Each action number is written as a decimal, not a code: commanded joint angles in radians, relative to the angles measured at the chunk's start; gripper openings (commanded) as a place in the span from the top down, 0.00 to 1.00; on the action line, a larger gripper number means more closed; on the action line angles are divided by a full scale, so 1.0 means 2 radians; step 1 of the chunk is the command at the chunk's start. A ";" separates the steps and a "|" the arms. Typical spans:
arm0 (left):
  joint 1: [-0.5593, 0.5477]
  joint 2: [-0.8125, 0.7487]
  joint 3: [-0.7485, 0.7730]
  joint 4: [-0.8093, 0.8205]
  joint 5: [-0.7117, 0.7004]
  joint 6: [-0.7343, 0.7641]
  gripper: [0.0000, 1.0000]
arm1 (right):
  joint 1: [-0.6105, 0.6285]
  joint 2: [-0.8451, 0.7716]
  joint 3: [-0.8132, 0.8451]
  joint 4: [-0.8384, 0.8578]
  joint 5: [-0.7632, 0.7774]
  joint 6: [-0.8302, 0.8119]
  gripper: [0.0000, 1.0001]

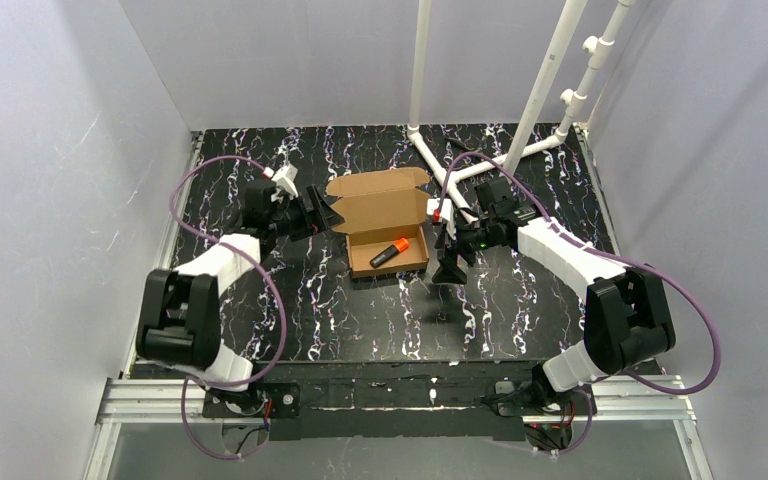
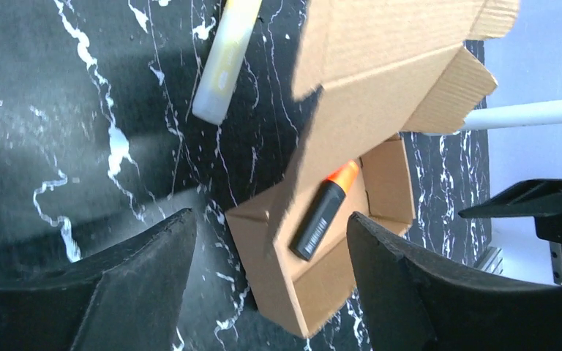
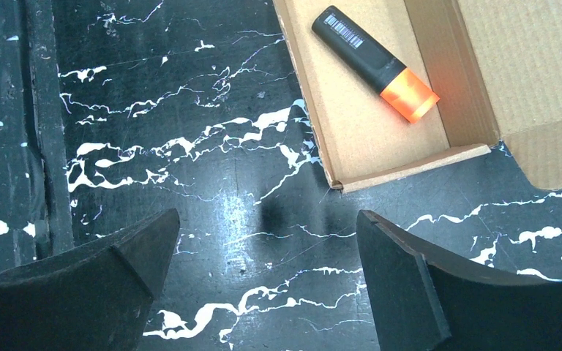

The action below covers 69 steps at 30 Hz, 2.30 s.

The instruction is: Fold the paper box

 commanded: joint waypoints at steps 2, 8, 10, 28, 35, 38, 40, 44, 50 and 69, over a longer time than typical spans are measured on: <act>0.004 0.062 0.037 0.082 0.045 -0.006 0.37 | 0.001 0.004 0.010 0.000 -0.011 -0.009 0.00; 0.003 0.093 0.051 0.120 0.063 -0.013 0.81 | 0.000 0.005 0.011 -0.008 -0.017 -0.018 0.00; 0.003 0.076 0.035 0.122 0.044 -0.001 0.97 | 0.000 0.006 0.012 -0.010 -0.017 -0.019 0.00; 0.010 -0.413 -0.294 0.002 -0.300 -0.053 1.00 | 0.001 0.046 0.109 -0.020 0.050 0.022 0.00; 0.010 -0.423 -0.283 -0.046 -0.302 -0.057 1.00 | 0.028 0.131 0.203 0.015 0.102 0.137 0.00; 0.010 -0.435 -0.280 -0.086 -0.318 -0.067 1.00 | 0.048 0.169 0.240 0.066 0.152 0.232 0.00; 0.010 -0.440 -0.274 -0.114 -0.334 -0.076 1.00 | 0.060 0.206 0.278 0.082 0.185 0.296 0.00; 0.010 -0.442 -0.263 -0.166 -0.340 -0.080 0.64 | 0.085 0.280 0.366 0.093 0.321 0.456 0.00; 0.010 -0.467 -0.237 -0.222 -0.340 -0.110 0.18 | 0.118 0.346 0.429 0.104 0.445 0.573 0.00; 0.010 -0.558 -0.130 -0.369 -0.323 -0.057 0.02 | 0.170 0.501 0.571 0.072 0.583 0.641 0.19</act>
